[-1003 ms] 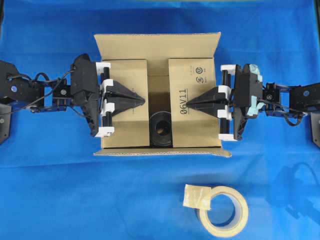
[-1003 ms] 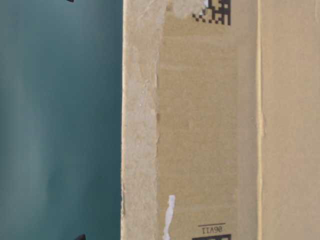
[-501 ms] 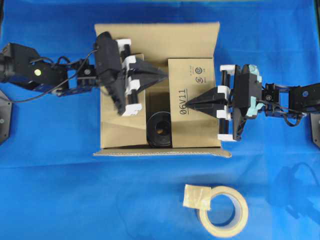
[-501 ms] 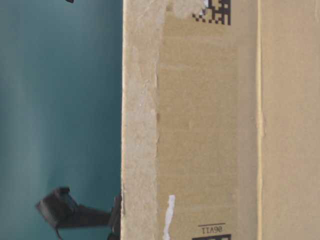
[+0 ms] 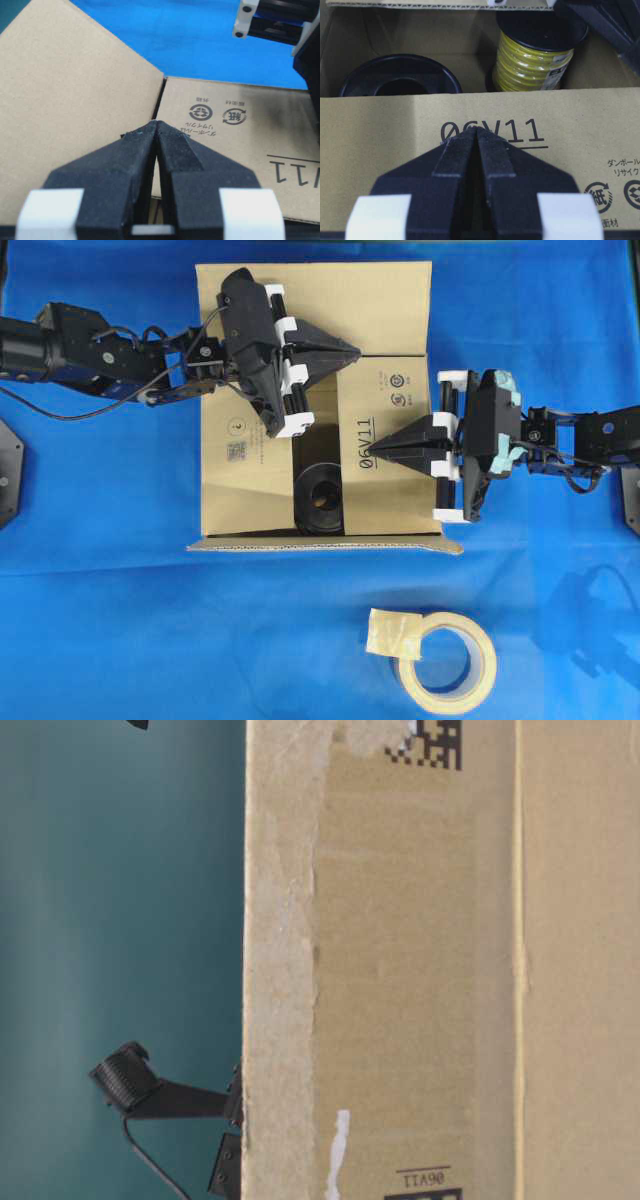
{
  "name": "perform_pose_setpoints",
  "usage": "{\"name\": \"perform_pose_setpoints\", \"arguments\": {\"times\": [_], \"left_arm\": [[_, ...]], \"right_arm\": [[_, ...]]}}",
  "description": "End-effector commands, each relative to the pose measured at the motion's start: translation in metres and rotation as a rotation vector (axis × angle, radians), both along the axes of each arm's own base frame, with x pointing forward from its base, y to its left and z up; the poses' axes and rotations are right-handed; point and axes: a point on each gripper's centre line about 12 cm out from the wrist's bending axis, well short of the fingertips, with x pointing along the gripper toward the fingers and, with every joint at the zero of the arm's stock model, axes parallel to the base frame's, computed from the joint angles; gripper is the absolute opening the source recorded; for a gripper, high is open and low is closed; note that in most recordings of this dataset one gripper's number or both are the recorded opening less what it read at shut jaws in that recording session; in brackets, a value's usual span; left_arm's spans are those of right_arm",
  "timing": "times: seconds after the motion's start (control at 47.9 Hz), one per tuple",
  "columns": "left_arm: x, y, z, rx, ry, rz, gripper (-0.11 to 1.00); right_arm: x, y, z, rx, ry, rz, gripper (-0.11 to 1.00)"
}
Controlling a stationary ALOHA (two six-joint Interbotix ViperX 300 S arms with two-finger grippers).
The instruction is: Close the cardboard box.
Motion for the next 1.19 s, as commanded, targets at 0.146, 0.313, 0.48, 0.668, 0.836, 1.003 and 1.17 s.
{"name": "perform_pose_setpoints", "arguments": {"times": [0.146, 0.313, 0.48, 0.668, 0.836, 1.003, 1.17], "left_arm": [[0.007, 0.002, -0.004, -0.001, -0.003, 0.000, 0.00], [0.007, 0.004, -0.010, -0.005, 0.008, 0.006, 0.00], [0.006, 0.006, -0.010, -0.005, 0.010, 0.012, 0.00], [0.006, 0.006, -0.011, -0.005, 0.010, 0.011, 0.00], [0.006, 0.006, -0.012, -0.008, 0.015, 0.012, 0.00], [0.006, 0.006, -0.012, -0.008, 0.017, 0.012, 0.00], [0.005, 0.006, -0.012, -0.011, 0.019, 0.012, 0.00]], "right_arm": [[0.005, 0.001, 0.008, -0.001, -0.032, 0.003, 0.00], [0.005, 0.002, 0.009, 0.002, -0.034, 0.004, 0.00], [0.005, 0.004, 0.008, 0.001, -0.028, 0.010, 0.00], [0.005, 0.005, 0.010, 0.002, -0.032, 0.013, 0.00], [0.000, 0.006, 0.032, 0.003, -0.079, 0.019, 0.00], [-0.013, 0.012, 0.067, 0.011, -0.135, 0.041, 0.00], [-0.030, 0.031, 0.096, 0.017, -0.194, 0.112, 0.00]]}}
